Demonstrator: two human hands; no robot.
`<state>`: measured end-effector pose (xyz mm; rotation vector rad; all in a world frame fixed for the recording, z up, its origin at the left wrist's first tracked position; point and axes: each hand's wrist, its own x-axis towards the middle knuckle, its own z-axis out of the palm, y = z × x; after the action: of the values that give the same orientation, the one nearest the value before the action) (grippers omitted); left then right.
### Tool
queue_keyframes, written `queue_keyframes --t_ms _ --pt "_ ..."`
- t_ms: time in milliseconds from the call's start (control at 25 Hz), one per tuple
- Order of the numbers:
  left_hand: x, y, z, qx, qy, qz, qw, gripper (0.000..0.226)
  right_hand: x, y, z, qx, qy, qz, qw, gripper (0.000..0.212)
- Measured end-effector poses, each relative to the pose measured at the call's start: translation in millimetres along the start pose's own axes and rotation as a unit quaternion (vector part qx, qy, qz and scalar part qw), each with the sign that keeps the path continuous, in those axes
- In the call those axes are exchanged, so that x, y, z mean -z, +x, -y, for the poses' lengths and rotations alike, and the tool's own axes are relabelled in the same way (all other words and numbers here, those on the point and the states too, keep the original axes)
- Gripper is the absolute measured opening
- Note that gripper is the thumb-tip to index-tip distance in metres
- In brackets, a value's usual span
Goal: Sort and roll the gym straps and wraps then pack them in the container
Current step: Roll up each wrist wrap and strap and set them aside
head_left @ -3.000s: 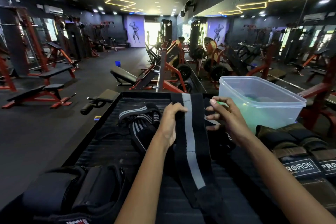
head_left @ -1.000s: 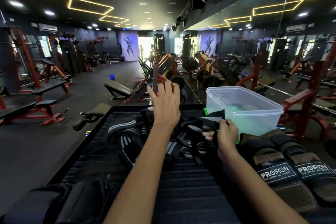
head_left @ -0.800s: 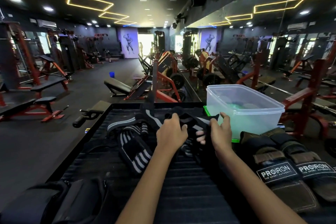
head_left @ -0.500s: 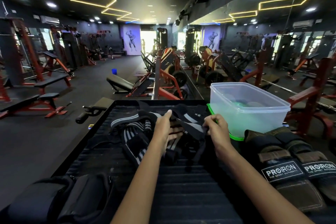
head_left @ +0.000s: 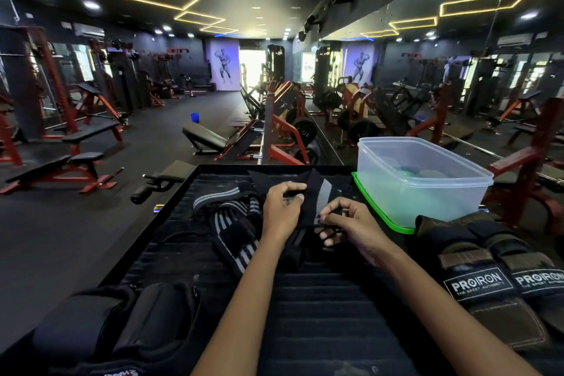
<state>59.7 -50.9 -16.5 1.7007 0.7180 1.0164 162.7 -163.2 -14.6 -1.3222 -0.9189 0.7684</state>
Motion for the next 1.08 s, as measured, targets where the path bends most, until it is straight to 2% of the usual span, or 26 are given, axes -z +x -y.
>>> queue_keyframes --t_ms 120,200,320,440,520,600,720,880,960,1080 --pt "4.4 -13.9 -2.6 -0.097 0.039 0.021 0.994 0.005 3.5 3.0 -3.1 0.018 0.046 -0.045 0.998 0.009" --pt "9.1 -23.1 -3.6 -0.110 0.054 0.057 0.991 0.009 5.8 1.5 1.7 0.035 0.081 -0.034 0.995 0.007" --pt "16.3 -25.1 0.9 -0.089 0.009 0.035 0.995 0.012 7.0 -0.8 5.5 0.058 0.101 -0.017 0.993 0.024" --pt "18.3 -25.1 3.3 -0.015 -0.105 0.043 0.993 0.015 5.1 -1.5 3.6 0.075 0.088 -0.029 0.993 0.017" --pt "16.6 -28.2 0.4 0.005 -0.133 0.050 0.990 0.011 5.4 -2.9 1.9 0.081 0.069 -0.043 0.993 0.008" --pt "14.2 -29.4 -2.7 -0.025 -0.104 0.016 0.994 0.011 8.3 -6.4 0.1 0.082 0.054 -0.049 0.994 0.003" --pt "13.1 -28.6 -5.4 -0.093 -0.051 -0.076 0.991 0.025 9.7 -14.4 0.4 0.081 0.034 -0.013 0.996 0.004" --pt "12.6 -29.8 -5.6 -0.073 -0.107 -0.109 0.986 0.045 11.8 -15.8 4.3 0.098 0.034 -0.007 0.995 0.013" --pt "11.9 -29.2 -4.3 -0.049 -0.149 -0.101 0.983 0.047 13.6 -14.4 4.8 0.110 0.043 -0.013 0.993 0.018" --pt "7.9 -33.0 -8.2 -0.031 -0.198 -0.024 0.979 0.024 9.8 -13.7 1.0 0.107 0.062 -0.006 0.992 0.021"
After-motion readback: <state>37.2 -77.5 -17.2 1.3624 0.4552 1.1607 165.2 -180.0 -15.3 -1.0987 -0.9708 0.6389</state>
